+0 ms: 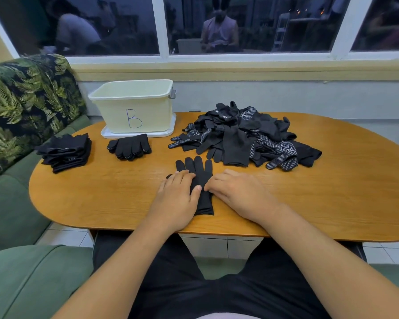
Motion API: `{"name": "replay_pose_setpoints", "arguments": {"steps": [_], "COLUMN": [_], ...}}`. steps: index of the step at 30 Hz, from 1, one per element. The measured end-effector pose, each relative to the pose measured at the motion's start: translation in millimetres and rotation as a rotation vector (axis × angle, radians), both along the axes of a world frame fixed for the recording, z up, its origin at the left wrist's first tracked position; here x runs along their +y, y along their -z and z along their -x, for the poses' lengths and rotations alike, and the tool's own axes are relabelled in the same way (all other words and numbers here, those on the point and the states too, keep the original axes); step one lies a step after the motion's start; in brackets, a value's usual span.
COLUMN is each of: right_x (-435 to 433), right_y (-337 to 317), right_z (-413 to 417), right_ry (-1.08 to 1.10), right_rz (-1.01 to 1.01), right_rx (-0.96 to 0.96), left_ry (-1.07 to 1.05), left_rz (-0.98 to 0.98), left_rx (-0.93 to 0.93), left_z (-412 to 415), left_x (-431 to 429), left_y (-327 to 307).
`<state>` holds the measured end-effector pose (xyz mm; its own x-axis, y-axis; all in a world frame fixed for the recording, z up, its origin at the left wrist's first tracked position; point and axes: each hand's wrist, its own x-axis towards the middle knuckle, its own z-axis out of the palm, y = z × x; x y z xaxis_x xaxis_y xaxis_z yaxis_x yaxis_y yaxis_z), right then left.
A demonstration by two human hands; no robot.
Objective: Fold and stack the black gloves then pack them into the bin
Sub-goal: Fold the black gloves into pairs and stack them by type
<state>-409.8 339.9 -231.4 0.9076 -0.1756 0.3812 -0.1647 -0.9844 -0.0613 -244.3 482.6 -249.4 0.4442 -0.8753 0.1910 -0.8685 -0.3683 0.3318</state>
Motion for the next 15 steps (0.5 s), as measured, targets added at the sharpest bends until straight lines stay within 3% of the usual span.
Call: {"name": "replay_pose_setpoints", "arguments": {"steps": [10,15], "right_x": [-3.9,-4.6], "right_y": [4.6,-4.5], "right_z": [5.2,0.7], "right_ry": [0.085,0.181], "right_rz": [-0.166,-0.535], "right_rx": [0.024,-0.096], "left_ry": [0.001,0.018], "left_rz": [-0.066,-0.075], "left_rx": [-0.018,-0.01], "left_z": [3.3,3.2], "left_x": [1.1,0.7], "left_y": [-2.9,-4.4]}}
